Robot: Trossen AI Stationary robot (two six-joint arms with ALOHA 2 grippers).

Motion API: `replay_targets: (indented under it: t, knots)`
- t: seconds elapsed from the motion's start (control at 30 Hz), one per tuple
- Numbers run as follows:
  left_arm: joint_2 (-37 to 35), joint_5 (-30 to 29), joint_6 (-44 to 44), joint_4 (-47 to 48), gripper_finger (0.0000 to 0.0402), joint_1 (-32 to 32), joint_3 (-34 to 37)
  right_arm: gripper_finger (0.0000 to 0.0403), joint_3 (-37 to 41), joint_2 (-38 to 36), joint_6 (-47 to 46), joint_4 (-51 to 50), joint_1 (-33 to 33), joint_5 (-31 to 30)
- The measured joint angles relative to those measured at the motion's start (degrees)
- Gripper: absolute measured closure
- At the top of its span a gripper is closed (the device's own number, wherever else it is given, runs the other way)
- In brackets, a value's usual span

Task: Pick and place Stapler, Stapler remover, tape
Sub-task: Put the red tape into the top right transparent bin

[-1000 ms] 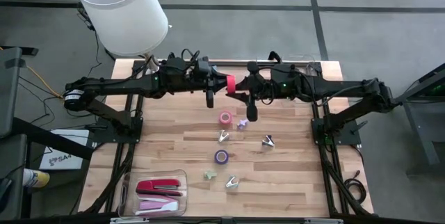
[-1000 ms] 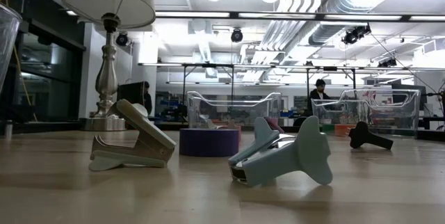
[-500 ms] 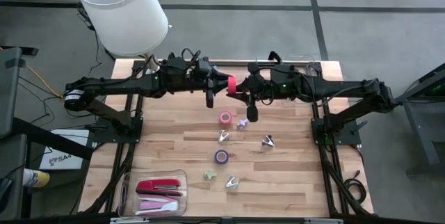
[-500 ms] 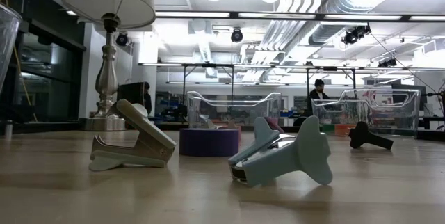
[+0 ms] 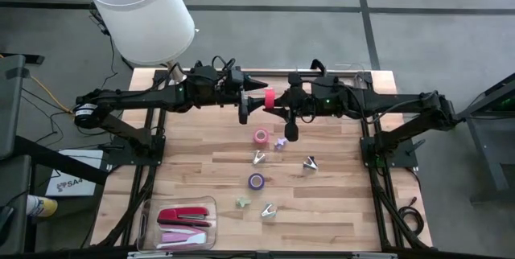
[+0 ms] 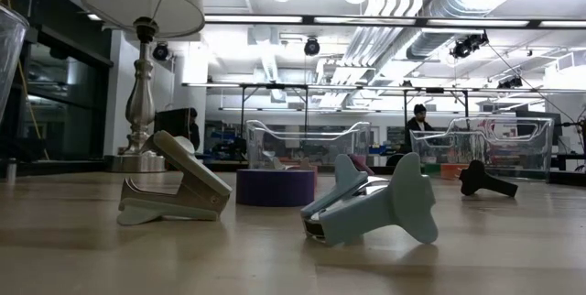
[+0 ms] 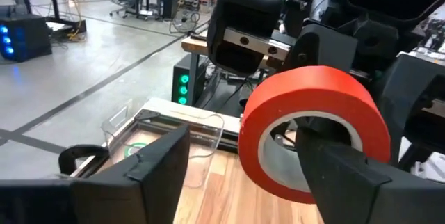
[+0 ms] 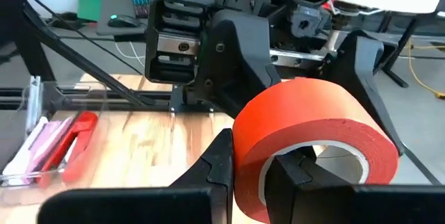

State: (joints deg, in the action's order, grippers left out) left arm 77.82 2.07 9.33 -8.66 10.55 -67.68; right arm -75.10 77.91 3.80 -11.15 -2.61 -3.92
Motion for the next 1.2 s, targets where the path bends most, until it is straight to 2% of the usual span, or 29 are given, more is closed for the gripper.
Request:
replay_targets:
  t: [0.23, 0.53, 0.7, 1.07, 1.2]
  knots:
    - [-1.1, -1.7, -0.1, 2.7, 0.0131, 0.0, 0.0, 0.0367, 0.0, -0.9, -1.4, -5.0, -0.6, -5.1]
    - [-3.4, -5.9, -0.2, 6.5, 0.0131, 0.0, 0.0, 0.0367, 0.0, -3.7, -7.9, -17.5, -5.9, -10.6]
    - [-3.7, -6.7, -0.3, 6.3, 0.0131, 0.0, 0.0, 0.0367, 0.0, -4.1, -12.9, -25.7, -10.3, -13.3]
    - [-3.7, -7.4, -0.1, 7.3, 0.0131, 0.0, 0.0, 0.0367, 0.0, -4.1, -25.2, -39.6, -22.0, -12.5]
    - [-3.7, -8.2, -0.1, 7.2, 0.0131, 0.0, 0.0, 0.0364, 0.0, -4.1, -28.6, -43.5, -26.4, -13.8]
